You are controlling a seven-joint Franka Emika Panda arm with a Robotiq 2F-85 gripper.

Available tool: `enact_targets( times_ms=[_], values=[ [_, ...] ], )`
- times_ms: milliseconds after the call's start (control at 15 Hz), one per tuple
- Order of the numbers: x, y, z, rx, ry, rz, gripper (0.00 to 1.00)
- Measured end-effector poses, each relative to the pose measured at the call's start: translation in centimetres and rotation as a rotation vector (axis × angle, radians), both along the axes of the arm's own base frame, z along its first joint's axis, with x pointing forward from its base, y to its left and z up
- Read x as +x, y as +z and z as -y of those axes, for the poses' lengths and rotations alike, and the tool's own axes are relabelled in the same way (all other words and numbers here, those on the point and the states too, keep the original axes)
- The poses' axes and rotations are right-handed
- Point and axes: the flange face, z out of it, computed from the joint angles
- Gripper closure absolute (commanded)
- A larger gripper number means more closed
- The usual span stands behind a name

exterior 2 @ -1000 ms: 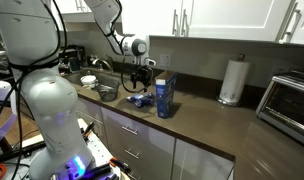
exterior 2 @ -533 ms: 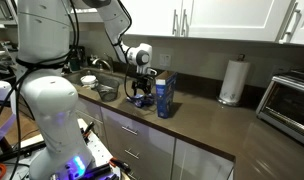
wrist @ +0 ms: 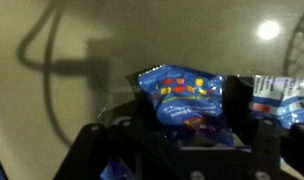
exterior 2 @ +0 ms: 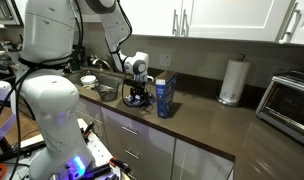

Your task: Put a blue packet in the box

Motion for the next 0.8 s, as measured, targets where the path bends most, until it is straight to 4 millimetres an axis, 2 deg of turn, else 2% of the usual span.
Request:
enact_targets(
  times_ms=[267,533,667,800],
  values=[
    [-0.7,-0.3,-0.9,-0.001,0.011,0.013,0.73],
    [-0.7,0.5,-1.3,-0.022,0.013,0.031,0.97],
    [-0.5,1.3,-1.1,-0.043,0.015,0.044,1.00],
    [-0.4,2.6,-0.7,-0.071,0.012,0.052,0.97]
  ],
)
